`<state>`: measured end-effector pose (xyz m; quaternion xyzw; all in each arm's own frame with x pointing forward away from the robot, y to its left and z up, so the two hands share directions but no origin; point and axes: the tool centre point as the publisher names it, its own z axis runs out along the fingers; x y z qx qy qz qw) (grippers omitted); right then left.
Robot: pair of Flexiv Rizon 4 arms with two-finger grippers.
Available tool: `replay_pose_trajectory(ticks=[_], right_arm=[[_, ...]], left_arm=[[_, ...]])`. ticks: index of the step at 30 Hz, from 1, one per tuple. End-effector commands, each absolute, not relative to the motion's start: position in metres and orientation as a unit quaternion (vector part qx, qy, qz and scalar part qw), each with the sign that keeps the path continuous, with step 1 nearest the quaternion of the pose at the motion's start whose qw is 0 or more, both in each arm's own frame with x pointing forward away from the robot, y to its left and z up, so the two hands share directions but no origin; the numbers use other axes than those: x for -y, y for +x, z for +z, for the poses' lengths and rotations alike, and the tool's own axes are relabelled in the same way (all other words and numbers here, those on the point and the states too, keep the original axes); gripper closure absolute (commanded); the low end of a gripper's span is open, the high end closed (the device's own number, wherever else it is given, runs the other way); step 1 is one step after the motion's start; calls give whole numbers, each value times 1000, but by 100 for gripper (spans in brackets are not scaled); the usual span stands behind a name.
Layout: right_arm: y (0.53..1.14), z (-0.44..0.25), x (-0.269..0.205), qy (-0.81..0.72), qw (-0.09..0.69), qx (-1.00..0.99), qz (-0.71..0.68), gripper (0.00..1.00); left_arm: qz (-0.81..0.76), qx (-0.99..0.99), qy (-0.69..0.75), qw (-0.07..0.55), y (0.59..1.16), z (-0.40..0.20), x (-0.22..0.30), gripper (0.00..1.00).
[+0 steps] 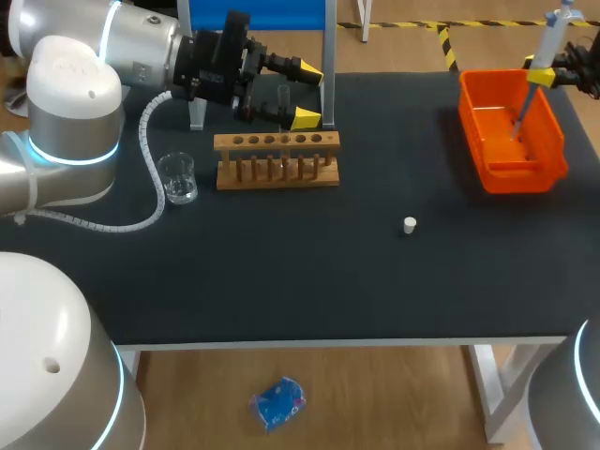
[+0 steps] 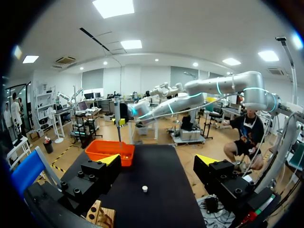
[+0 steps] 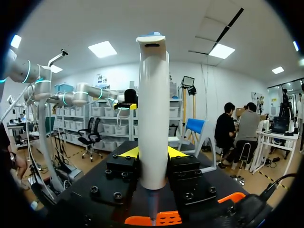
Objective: Invert the test tube, pick up the pipette, mount the tip to pipette, aspirate from beaker and dispense into the tube, eject the tip, return the pipette, and cap with the stopper.
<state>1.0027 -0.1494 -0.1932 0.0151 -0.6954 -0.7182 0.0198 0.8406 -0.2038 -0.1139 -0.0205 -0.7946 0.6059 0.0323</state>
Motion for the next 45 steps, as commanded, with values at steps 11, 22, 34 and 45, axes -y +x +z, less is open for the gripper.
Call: replay_pose_trajectory(ticks=[11, 22, 34, 45], right_arm=[[1006, -196, 154, 51, 55, 696, -715, 100], [1006, -196, 154, 51, 55, 696, -715, 100], [1006, -196, 154, 51, 55, 696, -715, 100], [1006, -196, 154, 51, 55, 696, -715, 100]], left_arm=[[605, 795, -21, 34, 841, -113, 203, 0], [605, 795, -21, 34, 841, -113, 203, 0], [593, 804, -28, 28, 863, -88, 208, 0], [548, 835, -30, 32, 931, -67, 279, 0]])
